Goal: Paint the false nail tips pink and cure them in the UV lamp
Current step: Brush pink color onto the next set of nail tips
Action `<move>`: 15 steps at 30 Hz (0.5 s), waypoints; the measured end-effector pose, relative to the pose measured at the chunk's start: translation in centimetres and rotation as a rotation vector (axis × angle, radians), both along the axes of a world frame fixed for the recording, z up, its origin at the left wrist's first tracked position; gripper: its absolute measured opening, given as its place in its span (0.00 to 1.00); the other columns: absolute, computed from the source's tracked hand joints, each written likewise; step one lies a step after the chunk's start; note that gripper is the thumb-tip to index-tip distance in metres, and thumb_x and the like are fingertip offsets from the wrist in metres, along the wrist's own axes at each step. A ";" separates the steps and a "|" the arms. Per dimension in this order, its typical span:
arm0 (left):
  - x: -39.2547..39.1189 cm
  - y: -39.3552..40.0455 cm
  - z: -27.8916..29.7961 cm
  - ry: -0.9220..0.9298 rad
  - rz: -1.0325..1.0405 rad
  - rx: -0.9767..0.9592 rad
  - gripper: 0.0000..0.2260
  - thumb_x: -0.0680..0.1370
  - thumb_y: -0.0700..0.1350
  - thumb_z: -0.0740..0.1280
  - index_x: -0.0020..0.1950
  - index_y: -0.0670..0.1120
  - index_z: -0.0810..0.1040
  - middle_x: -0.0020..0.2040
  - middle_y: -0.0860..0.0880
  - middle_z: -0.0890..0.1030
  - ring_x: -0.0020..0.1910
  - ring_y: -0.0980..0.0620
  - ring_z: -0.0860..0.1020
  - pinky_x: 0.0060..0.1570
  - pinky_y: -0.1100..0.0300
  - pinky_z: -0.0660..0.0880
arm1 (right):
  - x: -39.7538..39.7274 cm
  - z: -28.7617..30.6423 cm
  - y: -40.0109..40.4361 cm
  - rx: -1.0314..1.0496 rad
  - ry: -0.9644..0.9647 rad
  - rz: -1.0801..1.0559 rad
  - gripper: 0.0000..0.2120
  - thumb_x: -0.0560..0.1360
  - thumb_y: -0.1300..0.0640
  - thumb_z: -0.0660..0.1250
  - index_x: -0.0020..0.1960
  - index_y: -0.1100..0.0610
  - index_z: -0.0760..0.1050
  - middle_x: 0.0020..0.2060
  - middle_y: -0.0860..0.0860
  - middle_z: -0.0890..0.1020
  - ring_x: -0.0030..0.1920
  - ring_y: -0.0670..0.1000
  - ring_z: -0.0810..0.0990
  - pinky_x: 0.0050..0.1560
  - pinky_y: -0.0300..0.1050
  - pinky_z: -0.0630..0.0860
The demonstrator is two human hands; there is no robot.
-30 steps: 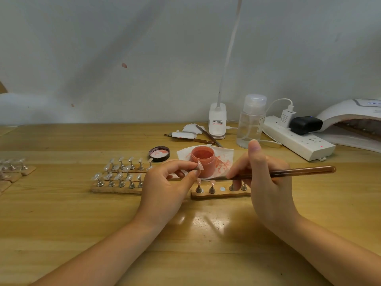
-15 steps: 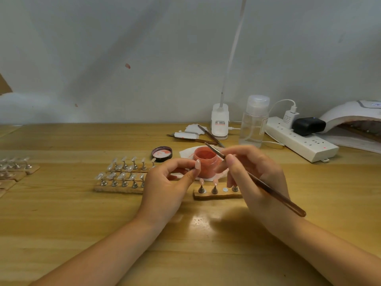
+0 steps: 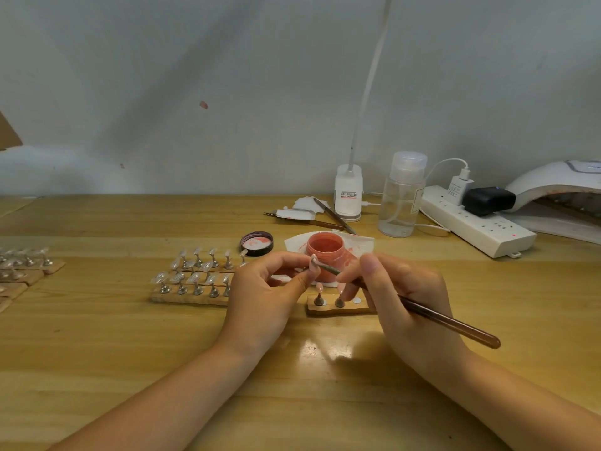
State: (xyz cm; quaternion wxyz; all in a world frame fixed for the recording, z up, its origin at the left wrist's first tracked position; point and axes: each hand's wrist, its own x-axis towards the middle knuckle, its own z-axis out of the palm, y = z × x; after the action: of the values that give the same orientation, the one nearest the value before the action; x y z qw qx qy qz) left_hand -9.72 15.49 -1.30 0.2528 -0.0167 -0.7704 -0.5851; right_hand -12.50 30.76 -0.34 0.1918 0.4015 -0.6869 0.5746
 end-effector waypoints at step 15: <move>0.2 0.1 0.2 -0.018 -0.016 0.010 0.02 0.69 0.46 0.71 0.40 0.53 0.82 0.39 0.55 0.83 0.39 0.58 0.79 0.39 0.66 0.75 | -0.1 -0.2 -0.1 -0.094 -0.079 0.020 0.20 0.77 0.53 0.53 0.38 0.62 0.79 0.28 0.51 0.79 0.28 0.38 0.76 0.33 0.24 0.67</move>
State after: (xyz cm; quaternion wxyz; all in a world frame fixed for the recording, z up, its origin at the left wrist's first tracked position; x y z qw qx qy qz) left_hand -9.51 15.62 -1.11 0.2410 -0.0164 -0.7696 -0.5911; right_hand -12.60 30.66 -0.58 0.1774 0.3761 -0.6621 0.6235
